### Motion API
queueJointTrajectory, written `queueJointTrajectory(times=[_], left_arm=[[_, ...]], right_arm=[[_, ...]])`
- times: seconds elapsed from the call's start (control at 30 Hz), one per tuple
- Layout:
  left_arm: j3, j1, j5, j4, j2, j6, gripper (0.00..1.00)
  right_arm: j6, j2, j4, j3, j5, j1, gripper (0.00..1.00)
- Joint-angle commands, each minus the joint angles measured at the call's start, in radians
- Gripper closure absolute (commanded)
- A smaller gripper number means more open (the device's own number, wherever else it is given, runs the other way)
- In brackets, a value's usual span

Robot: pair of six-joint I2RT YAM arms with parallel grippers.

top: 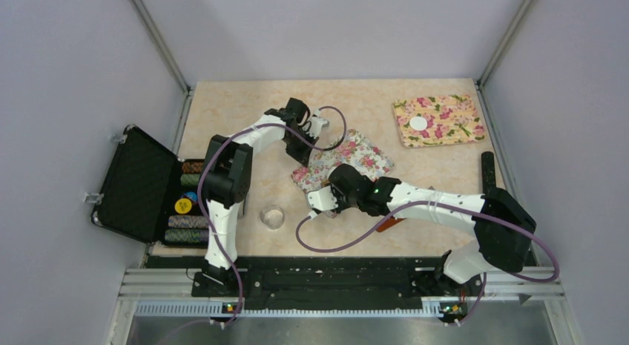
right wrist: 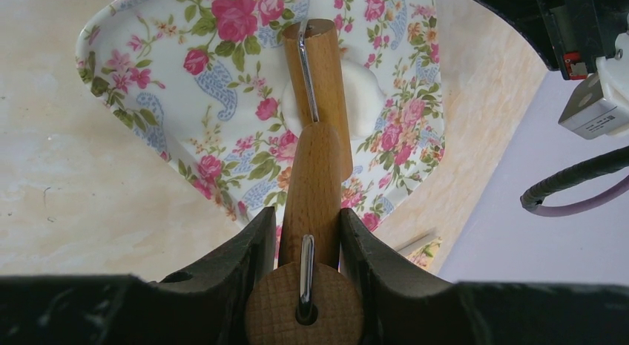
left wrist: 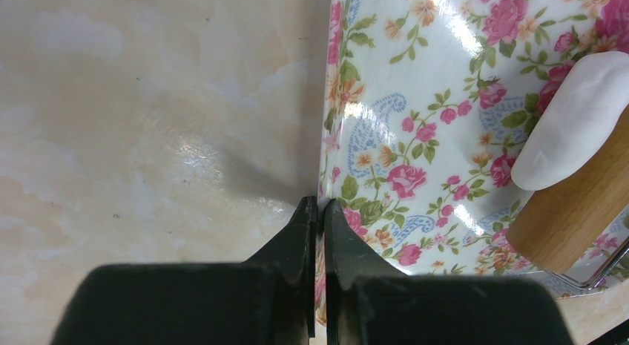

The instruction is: Roll out the dumpling wrappers from the dough

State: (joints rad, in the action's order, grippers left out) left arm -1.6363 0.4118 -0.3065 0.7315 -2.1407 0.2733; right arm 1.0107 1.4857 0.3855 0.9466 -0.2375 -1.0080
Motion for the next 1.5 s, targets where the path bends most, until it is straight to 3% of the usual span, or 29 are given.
queueJointTrajectory(times=[0.0, 1.47], left_arm=[[-0.008, 0.001, 0.026, -0.011, -0.035, -0.011, 1.0], [-0.008, -0.001, 0.027, -0.009, -0.036, -0.013, 1.0]], right_arm=[[-0.086, 0.058, 0.326, -0.086, 0.167, -0.021, 1.0], [-0.099, 0.028, 0.392, -0.063, 0.178, -0.032, 1.0]])
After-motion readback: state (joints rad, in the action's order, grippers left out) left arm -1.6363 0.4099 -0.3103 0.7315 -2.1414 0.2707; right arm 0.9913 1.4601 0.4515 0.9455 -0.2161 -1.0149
